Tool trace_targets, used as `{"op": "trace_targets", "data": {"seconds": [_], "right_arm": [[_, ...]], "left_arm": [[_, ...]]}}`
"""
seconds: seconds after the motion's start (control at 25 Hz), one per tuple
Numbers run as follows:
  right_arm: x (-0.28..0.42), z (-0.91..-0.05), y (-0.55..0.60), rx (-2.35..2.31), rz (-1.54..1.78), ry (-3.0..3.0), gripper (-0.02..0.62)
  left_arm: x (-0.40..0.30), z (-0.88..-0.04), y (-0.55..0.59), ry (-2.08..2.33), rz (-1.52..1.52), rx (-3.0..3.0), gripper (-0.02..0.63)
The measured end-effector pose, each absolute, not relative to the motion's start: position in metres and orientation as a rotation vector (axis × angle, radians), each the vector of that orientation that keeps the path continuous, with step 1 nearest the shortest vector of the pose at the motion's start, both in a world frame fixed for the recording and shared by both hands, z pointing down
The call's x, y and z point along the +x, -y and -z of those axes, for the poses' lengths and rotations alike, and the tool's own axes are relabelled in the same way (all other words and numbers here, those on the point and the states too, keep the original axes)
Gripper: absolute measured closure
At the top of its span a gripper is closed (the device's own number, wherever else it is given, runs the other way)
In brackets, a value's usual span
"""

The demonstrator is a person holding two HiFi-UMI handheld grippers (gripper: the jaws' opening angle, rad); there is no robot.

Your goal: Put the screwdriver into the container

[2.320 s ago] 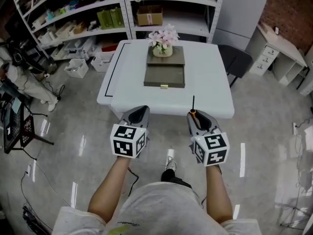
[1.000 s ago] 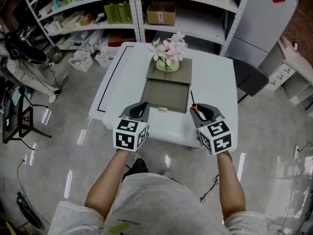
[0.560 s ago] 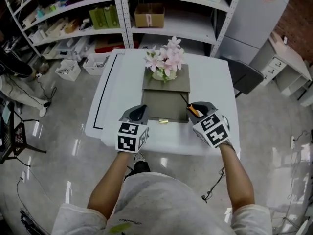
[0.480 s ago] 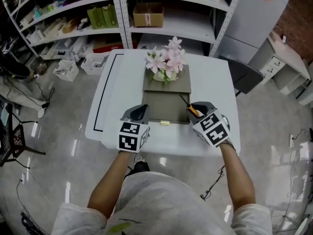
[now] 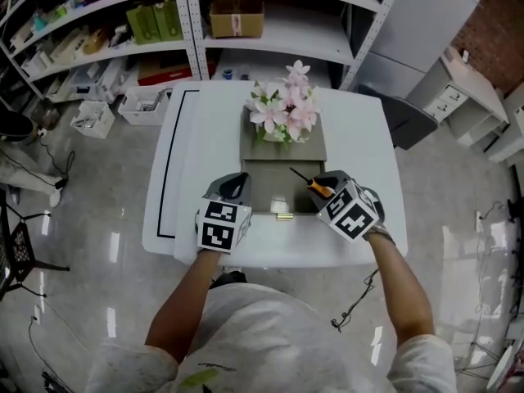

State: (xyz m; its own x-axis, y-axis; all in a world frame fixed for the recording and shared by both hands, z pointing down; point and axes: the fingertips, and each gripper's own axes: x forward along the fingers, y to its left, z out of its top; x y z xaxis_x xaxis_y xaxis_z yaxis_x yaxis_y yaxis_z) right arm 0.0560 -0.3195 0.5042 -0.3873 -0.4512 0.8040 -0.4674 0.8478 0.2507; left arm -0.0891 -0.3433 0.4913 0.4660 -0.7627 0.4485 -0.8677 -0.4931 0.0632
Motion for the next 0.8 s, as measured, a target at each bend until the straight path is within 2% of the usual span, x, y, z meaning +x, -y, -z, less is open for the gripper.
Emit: {"op": "trace_targets", "data": {"seconds": [0.8], "right_arm": [[0.031, -0.58, 0.336, 0.365, -0.014, 1.716, 0.52]], "left_arm": [[-0.108, -0.526, 0.374, 1.253, -0.553, 2.45, 0.601]]}}
